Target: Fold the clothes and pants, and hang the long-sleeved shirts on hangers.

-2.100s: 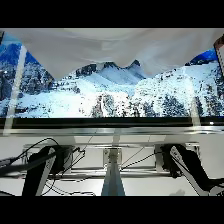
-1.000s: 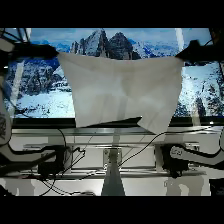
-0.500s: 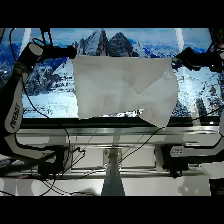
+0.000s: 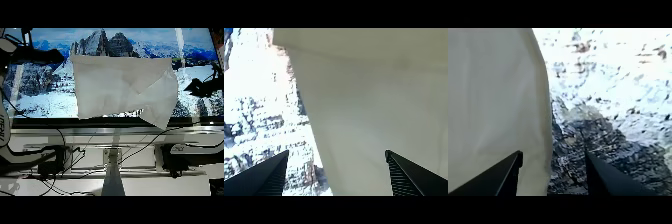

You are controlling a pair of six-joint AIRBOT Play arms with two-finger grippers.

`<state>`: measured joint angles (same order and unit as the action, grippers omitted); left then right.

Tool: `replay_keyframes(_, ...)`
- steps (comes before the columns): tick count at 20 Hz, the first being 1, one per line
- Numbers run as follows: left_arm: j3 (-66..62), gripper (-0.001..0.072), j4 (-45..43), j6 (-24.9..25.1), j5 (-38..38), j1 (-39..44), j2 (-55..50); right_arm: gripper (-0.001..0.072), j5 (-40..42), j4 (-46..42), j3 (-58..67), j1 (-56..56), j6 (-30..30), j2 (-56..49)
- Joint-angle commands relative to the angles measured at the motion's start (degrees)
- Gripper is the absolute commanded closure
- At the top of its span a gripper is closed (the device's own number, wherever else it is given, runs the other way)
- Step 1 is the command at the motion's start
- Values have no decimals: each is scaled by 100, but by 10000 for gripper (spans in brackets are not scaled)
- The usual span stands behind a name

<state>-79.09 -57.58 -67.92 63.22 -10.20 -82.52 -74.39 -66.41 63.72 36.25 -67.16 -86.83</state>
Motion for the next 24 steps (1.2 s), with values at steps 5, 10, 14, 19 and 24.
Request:
replay_keyframes(5, 1945, 109, -26, -280, 643, -706, 861, 287, 1102, 962, -1475, 179, 1051, -81)
replay_keyframes(10, 3687, 109, 654, -227, 190, -678, 1244, 366, 863, 1532, -1473, 179, 1443, -81)
replay_keyframes(14, 4577, 109, 1224, 114, -24, -356, 1244, 697, 610, 1670, -1473, 179, 1567, -79)
replay_keyframes(19, 5062, 183, 1217, 127, -409, 693, 1241, 697, 592, 1676, -1469, 179, 1563, -79)
replay_keyframes(24, 5056, 549, 1222, 129, -789, 1268, 994, 697, 492, 1928, -1390, 107, 1565, 164)
